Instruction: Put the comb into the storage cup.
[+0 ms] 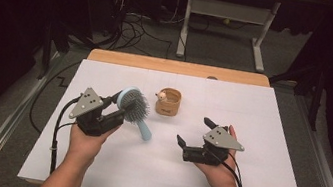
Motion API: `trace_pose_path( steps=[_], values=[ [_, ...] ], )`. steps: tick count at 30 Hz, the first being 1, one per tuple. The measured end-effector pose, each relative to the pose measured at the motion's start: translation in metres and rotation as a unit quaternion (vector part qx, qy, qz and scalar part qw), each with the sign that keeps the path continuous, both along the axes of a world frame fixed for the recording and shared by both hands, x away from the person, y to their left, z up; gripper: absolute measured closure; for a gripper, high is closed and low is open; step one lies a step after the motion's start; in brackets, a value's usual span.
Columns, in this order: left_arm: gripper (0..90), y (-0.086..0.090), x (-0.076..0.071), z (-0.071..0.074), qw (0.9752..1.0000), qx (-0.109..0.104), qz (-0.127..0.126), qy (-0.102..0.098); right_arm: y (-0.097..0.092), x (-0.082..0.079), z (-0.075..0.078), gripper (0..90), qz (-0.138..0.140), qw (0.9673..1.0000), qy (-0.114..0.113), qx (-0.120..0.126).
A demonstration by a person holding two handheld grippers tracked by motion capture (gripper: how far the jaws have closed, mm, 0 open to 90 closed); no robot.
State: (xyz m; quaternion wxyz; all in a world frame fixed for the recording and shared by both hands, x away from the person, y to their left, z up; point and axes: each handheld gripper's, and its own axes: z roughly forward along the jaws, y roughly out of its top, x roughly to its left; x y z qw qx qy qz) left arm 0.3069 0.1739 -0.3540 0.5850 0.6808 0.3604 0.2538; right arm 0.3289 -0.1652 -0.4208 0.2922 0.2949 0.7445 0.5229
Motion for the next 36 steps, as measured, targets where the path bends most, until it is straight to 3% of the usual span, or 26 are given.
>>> trace_pose_path(
  steps=[10, 18, 26, 36],
  values=[
    [57.4, 0.016, 0.0, 0.003, 0.9999, -0.003, 0.015, -0.001, -0.03, 0.0, -0.009, 0.1, -0.026, 0.9995, 0.018, 0.009],
    [57.4, 0.02, 0.003, 0.003, 0.9998, -0.001, 0.021, -0.002, -0.047, 0.003, -0.015, 0.2, -0.048, 0.9984, 0.031, 0.002],
    [57.4, 0.022, 0.004, 0.003, 0.9997, 0.005, 0.023, -0.005, -0.063, 0.001, -0.02, 1.2, -0.065, 0.9972, 0.037, -0.002],
    [57.4, 0.021, 0.01, 0.005, 0.9997, -0.005, 0.023, -0.007, -0.088, -0.009, -0.02, 1.5, -0.092, 0.9952, 0.033, 0.001]
  ],
)
